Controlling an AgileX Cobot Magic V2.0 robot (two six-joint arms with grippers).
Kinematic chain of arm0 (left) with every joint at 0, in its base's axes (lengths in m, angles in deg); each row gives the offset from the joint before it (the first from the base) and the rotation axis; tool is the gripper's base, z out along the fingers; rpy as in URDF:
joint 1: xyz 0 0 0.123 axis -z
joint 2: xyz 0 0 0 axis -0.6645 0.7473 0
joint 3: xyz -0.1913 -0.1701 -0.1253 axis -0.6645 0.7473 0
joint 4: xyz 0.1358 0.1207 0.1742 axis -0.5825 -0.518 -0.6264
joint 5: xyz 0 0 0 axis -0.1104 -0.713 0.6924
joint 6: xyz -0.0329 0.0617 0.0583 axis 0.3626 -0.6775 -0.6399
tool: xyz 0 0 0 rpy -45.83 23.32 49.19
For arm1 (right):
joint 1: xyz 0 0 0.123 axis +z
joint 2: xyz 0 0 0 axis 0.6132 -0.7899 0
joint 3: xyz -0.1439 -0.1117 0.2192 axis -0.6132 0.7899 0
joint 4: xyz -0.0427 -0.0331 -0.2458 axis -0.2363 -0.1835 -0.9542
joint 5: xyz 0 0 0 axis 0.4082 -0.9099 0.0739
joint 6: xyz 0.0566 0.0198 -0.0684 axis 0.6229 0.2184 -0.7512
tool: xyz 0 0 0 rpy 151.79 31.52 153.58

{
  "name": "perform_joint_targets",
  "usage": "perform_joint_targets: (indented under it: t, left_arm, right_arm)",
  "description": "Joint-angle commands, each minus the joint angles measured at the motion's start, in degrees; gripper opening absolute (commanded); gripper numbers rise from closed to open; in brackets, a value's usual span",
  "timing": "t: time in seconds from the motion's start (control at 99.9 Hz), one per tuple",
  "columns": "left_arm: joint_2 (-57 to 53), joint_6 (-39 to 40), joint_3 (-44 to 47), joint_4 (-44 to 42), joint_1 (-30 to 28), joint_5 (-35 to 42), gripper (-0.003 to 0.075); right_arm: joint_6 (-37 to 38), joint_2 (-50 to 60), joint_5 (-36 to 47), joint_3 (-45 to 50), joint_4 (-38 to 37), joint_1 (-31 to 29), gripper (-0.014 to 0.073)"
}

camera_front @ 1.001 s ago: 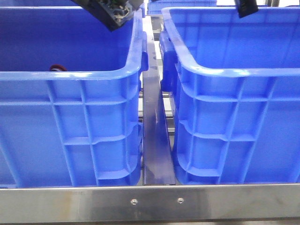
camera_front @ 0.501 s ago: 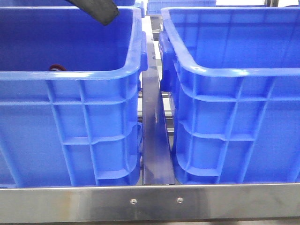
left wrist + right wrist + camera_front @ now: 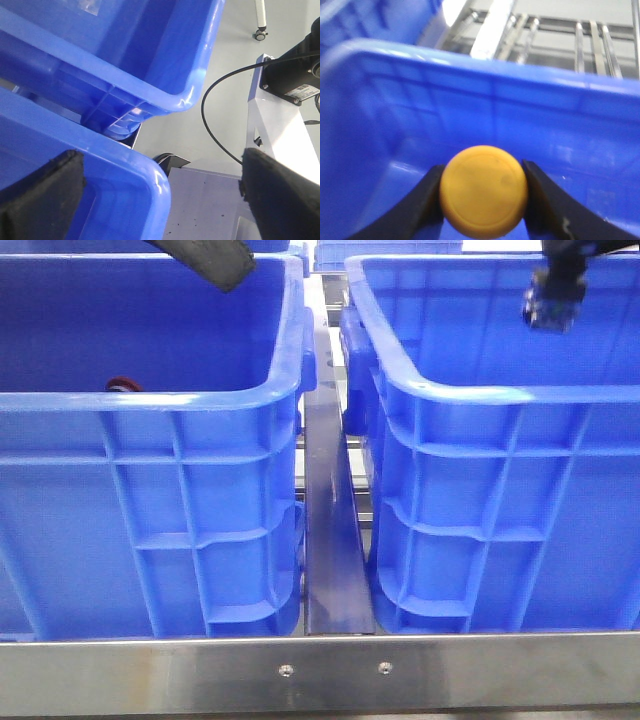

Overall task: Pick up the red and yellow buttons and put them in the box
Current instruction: 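Lower the yellow button into the empty crate with the right gripper and release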

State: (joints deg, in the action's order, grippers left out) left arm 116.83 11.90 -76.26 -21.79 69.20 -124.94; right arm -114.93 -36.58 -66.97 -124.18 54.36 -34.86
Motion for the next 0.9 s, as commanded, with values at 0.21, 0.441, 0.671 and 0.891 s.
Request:
perform_joint_targets:
  t: [0.21,0.441,0.671,0.891]
  left_arm:
    - [-1.7,0.16,-1.79,3.83,0.39,1.47,0.0599]
    - [-1.7,0.16,-1.79,3.87,0.39,2.63,0.0599]
    - [-1.7,0.16,-1.79,3.87,0.39,2.63,0.0599]
    - [-1.7,0.16,-1.79,3.87,0.39,2.73,0.0599]
  right_arm:
    - [-0.99,-10.17,3.75,-8.71,1.16,-0.06,0.0106]
    - [-0.99,-18.52,5.07,-13.72,1.16,-0.06,0.0106]
    - [-0.99,-21.51,4.98,-14.32,1.16,-0.06,0.0108]
    - [-0.99,-21.51,4.05,-14.32,1.16,-0.06,0.0374]
